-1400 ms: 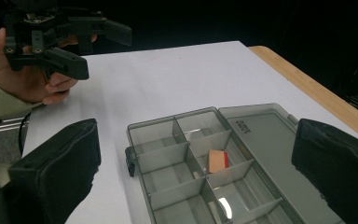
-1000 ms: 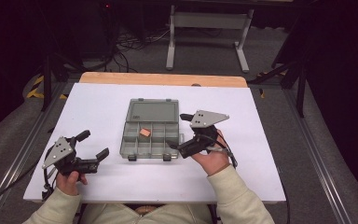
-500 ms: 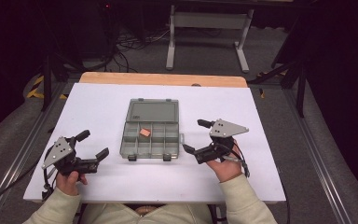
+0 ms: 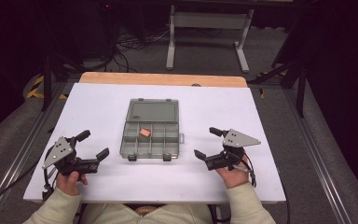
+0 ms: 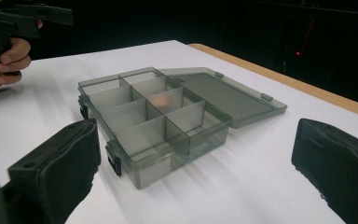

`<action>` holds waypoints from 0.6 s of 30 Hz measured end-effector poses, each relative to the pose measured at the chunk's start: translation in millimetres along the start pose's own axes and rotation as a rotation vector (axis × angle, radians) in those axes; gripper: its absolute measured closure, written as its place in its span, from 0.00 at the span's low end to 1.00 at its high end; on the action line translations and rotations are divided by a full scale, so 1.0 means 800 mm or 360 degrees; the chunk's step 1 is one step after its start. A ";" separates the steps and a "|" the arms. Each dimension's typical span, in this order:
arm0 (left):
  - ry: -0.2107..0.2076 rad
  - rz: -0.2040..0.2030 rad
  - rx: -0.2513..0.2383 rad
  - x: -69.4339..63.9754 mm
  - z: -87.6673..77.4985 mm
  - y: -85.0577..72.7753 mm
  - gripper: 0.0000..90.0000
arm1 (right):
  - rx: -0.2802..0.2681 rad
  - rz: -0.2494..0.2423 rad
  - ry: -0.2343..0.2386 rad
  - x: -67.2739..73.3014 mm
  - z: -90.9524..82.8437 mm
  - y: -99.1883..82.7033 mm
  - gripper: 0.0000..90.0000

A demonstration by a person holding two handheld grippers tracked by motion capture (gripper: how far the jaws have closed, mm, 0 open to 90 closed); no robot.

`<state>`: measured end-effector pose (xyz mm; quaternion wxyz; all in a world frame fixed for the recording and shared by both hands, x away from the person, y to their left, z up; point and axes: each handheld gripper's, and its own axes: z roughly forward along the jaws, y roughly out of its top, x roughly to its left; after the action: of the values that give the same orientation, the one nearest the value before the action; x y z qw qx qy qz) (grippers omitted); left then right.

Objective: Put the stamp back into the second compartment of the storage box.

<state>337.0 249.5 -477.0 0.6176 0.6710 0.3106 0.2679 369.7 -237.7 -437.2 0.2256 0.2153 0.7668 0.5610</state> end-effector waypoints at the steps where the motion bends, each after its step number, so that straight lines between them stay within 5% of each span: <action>1: -0.0002 -0.0002 -0.0003 0.000 0.000 0.000 0.03 | -0.0004 0.0005 -0.0006 0.000 -0.002 -0.003 0.02; 18: -0.0001 -0.0022 0.0012 0.005 0.004 -0.006 0.03 | 0.0018 0.0079 -0.0096 -0.002 -0.009 -0.042 0.02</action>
<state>341.9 250.8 -482.4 0.6171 0.6712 0.3161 0.2624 364.6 -253.4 -467.6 0.2336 0.2524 0.7573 0.5552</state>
